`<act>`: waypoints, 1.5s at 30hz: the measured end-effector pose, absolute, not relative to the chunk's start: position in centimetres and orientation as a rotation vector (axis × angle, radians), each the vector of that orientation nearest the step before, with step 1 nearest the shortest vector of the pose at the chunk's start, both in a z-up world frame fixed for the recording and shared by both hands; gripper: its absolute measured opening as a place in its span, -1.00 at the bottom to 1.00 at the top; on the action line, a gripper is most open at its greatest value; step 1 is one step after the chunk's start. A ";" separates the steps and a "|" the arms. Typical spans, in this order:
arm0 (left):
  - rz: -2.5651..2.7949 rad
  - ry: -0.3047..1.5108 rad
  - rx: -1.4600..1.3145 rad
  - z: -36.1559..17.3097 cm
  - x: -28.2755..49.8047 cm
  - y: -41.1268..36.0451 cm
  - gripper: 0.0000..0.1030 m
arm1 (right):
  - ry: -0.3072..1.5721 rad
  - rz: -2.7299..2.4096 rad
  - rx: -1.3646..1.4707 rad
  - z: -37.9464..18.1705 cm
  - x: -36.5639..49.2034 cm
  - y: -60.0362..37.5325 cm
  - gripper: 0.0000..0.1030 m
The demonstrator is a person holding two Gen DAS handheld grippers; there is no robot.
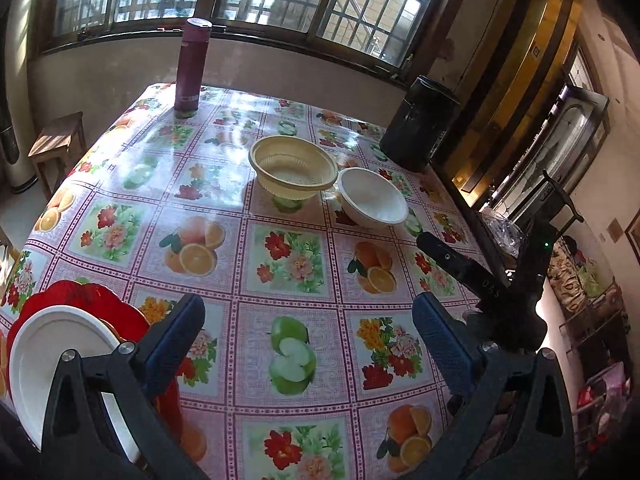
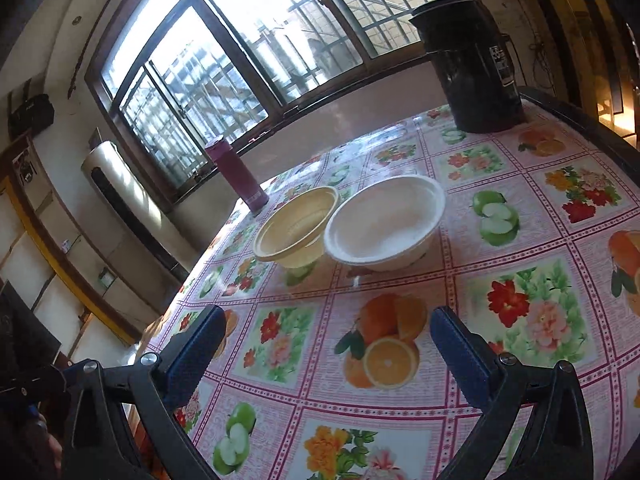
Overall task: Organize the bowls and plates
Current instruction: 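Open both tools and withdraw from the stacked white bowl, then move the right tool to the rim of the small white bowl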
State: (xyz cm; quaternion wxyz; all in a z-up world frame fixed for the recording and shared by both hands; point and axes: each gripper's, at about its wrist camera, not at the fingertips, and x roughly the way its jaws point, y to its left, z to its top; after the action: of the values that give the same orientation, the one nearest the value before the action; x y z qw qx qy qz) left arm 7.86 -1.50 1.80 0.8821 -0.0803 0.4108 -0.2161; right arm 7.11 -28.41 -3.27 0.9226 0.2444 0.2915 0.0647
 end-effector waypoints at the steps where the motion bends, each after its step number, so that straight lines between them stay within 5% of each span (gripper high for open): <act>1: -0.454 0.872 -0.168 1.5 8.4 -2.4 1.00 | 0.597 0.121 0.532 -3.4 7.3 -29.8 1.00; 15: -0.414 1.076 -0.246 -2.9 17.0 -11.5 1.00 | 0.542 0.104 0.642 -2.1 10.9 -38.3 1.00; 23: -0.405 0.984 -0.309 2.8 20.2 -12.0 1.00 | 0.374 0.218 0.763 3.9 14.2 -39.6 0.99; 34: -0.300 1.064 -0.344 -4.5 22.7 -14.9 1.00 | 0.607 0.194 0.909 -4.9 18.2 -40.9 0.99; 45: -0.199 0.932 -0.228 -6.3 23.5 -16.5 1.00 | 0.630 0.199 0.880 -5.5 19.3 -39.8 0.99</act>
State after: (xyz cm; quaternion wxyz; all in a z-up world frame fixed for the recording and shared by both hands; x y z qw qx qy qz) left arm 23.53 -16.55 -6.26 0.8824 -0.1094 0.4476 -0.0954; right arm 19.28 -39.78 -5.45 0.8525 0.4181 0.2991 0.0946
